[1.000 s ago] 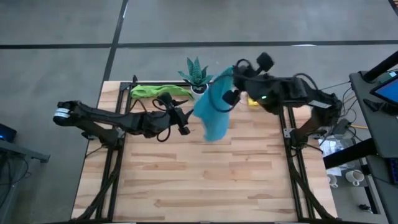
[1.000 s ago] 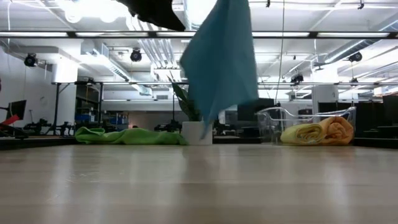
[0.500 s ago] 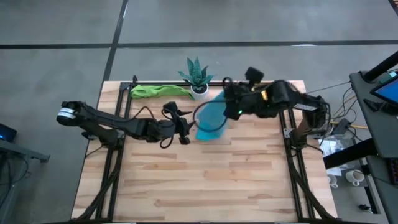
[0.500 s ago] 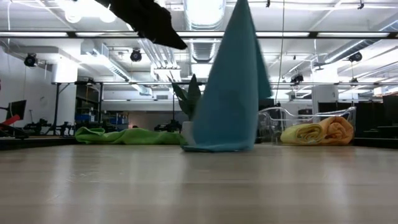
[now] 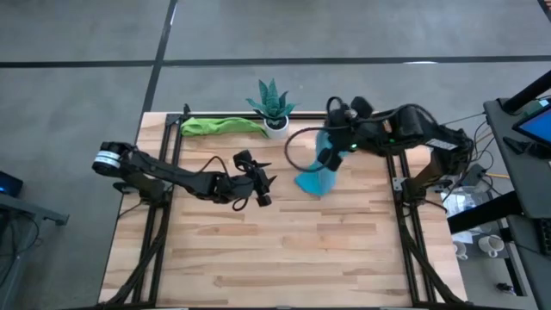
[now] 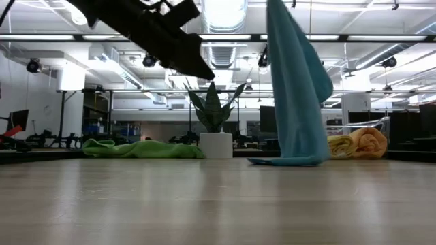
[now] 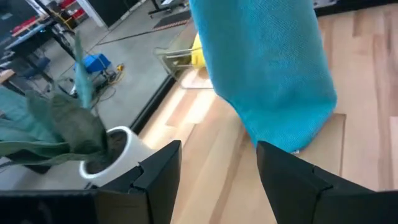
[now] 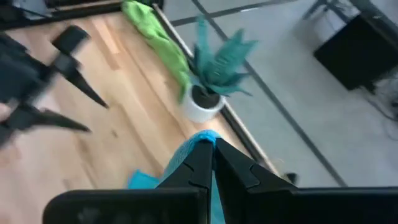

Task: Roll microfiber towels into tight, uniform cylinder then place into a basket
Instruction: Fold the blue microfiber cloth

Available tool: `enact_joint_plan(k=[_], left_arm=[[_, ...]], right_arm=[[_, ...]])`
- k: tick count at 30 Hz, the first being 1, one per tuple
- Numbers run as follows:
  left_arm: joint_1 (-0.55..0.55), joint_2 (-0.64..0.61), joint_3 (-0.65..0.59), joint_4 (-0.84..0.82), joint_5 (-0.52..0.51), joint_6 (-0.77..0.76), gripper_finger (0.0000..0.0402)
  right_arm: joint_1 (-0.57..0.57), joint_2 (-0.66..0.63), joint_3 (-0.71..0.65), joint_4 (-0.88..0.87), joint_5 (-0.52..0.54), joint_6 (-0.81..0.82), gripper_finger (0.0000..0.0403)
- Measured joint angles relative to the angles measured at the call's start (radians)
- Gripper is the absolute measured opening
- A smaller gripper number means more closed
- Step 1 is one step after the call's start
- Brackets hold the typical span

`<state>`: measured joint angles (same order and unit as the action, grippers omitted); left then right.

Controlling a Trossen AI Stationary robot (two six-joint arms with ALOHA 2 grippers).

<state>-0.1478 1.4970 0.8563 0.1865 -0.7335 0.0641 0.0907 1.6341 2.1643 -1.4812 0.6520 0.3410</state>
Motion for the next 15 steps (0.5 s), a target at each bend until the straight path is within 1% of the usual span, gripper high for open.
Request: enact_joint_plan(k=[3,6,9,12,15], left_arm=[[0.000,0.046,0.005,0.102,0.047,0.066,0.0194],[-0.007,0.064,0.015,0.125,0.102,0.108,0.0194],[-0.014,0.062,0.014,0.117,0.106,0.108,0.0194],[-0.025,0.043,0.012,0.112,0.104,0.108,0.0194],[-0.042,0.019,0.011,0.118,0.104,0.106,0.0194]], right_arm=[[0.003,0.018,-0.039,0.090,-0.012,-0.040,0.0009],[0.000,0.034,-0.065,0.156,-0.041,-0.112,0.0009],[-0.020,0.055,-0.081,0.206,-0.035,-0.159,0.0009],[-0.053,0.072,-0.089,0.226,0.011,-0.177,0.0009],[-0.090,0.082,-0.092,0.225,0.030,-0.184,0.0009]])
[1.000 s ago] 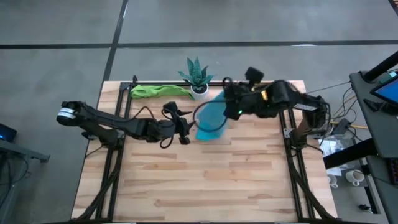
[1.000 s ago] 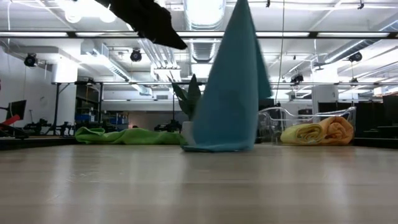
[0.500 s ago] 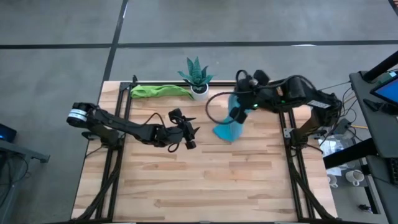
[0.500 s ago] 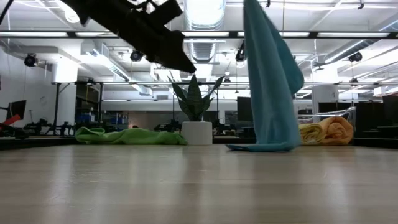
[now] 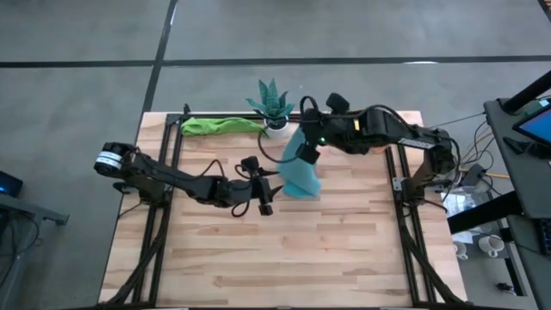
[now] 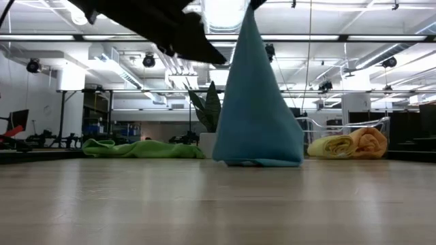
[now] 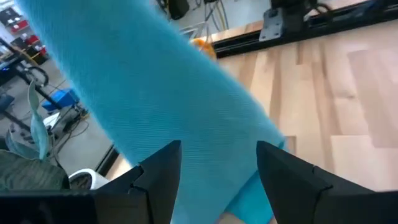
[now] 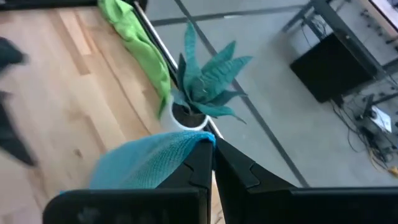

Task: Roll microfiber towels into tight, uniform cylinder then place into a basket
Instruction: Fold the blue microfiber cloth

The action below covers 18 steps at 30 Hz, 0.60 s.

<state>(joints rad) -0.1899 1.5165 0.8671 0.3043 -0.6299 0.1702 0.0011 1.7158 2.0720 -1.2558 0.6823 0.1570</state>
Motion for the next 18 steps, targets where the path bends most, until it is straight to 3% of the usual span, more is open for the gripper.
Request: enact_joint_plan(k=[10,14,18], left_arm=[[-0.020,0.018,-0.005,0.051,0.000,-0.008,0.0194],[-0.019,0.065,-0.005,0.214,-0.001,-0.007,0.0194],[-0.016,0.156,-0.003,0.520,0.023,-0.002,0.0194]], right_arm=[[-0.032,-0.004,0.021,0.003,0.029,0.003,0.0009],[-0.019,-0.004,0.035,0.021,0.026,0.006,0.0009],[-0.005,-0.005,0.035,0.042,0.023,0.006,0.0009]])
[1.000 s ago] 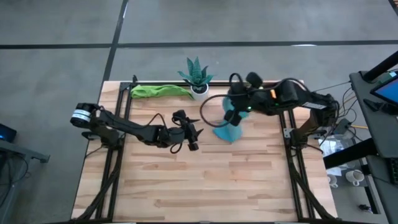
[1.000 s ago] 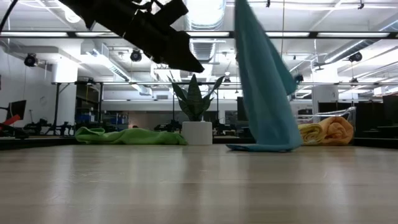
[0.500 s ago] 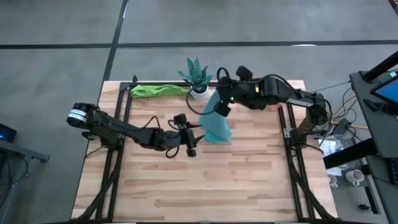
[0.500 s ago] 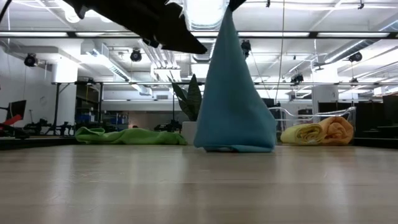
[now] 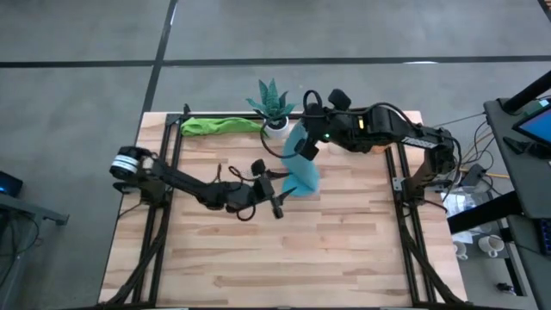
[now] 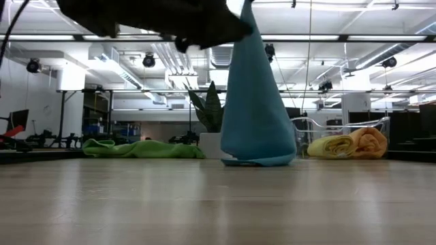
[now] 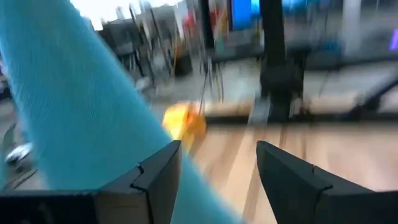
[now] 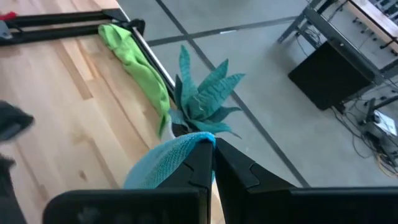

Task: Roll microfiber towels into tight, uniform cylinder then place into a basket
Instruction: Fold the blue microfiber cloth

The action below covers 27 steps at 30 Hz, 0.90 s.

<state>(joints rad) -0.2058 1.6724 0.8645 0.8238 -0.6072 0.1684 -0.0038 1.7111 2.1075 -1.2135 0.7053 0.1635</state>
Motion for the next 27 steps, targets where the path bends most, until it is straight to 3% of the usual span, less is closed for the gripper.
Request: enact_joint_plan(k=[3,6,12,18,27], left_arm=[[0.015,0.095,0.038,0.199,0.029,0.011,0.0190],[0.051,0.196,0.137,0.178,0.032,0.014,0.0159],[0.094,0.381,0.411,-0.004,0.026,-0.004,0.0017],[0.120,0.471,0.571,-0.139,-0.065,-0.006,0.0001],[0.145,0.428,0.513,-0.483,-0.213,-0.060,0.0000]], right_arm=[[0.005,0.000,0.000,0.013,-0.002,0.000,0.0009],[0.006,0.000,0.000,0.028,-0.007,0.000,0.0009],[0.006,0.000,0.000,0.029,-0.012,-0.007,0.0009],[0.006,0.000,0.000,0.029,-0.012,-0.010,0.0009],[0.006,-0.007,0.000,0.014,-0.001,-0.023,0.0009]])
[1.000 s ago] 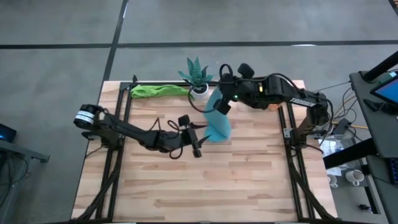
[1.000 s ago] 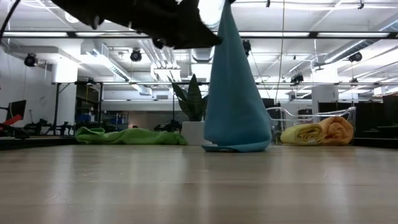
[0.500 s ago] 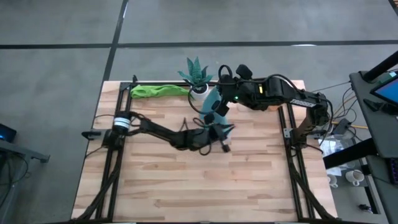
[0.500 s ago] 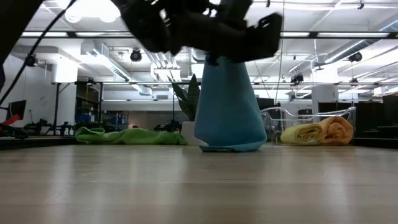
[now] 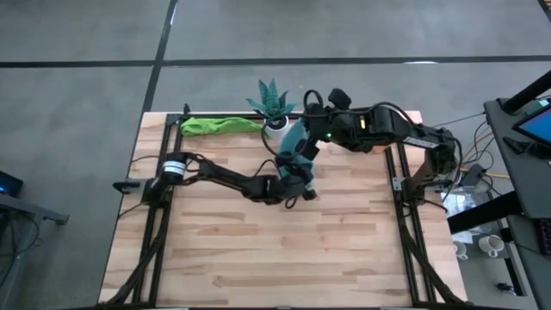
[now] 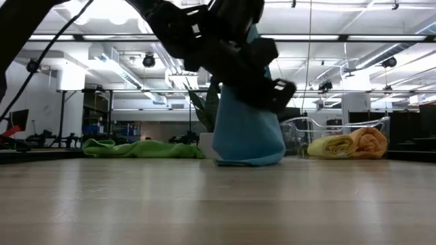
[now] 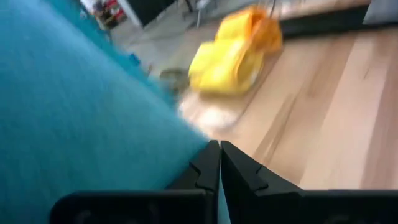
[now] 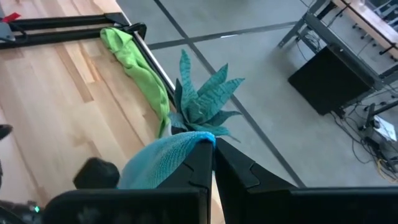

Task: Roll microfiber towels into tight, uniform cylinder then place into a basket
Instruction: Fold the blue microfiber cloth

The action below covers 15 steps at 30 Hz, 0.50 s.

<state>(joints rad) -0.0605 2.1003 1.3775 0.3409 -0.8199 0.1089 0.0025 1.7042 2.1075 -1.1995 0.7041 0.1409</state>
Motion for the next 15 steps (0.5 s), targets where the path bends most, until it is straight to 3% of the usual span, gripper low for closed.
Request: enact_joint_plan(k=[8,15], left_arm=[[-0.008,-0.135,-0.123,-0.220,-0.019,-0.103,0.0000],[0.045,-0.282,-0.306,-0.229,-0.110,-0.135,0.0000]], right_arm=[[0.000,-0.023,0.000,-0.033,0.005,0.011,0.0009],[0.002,-0.039,0.000,-0.107,0.004,0.073,0.0009]])
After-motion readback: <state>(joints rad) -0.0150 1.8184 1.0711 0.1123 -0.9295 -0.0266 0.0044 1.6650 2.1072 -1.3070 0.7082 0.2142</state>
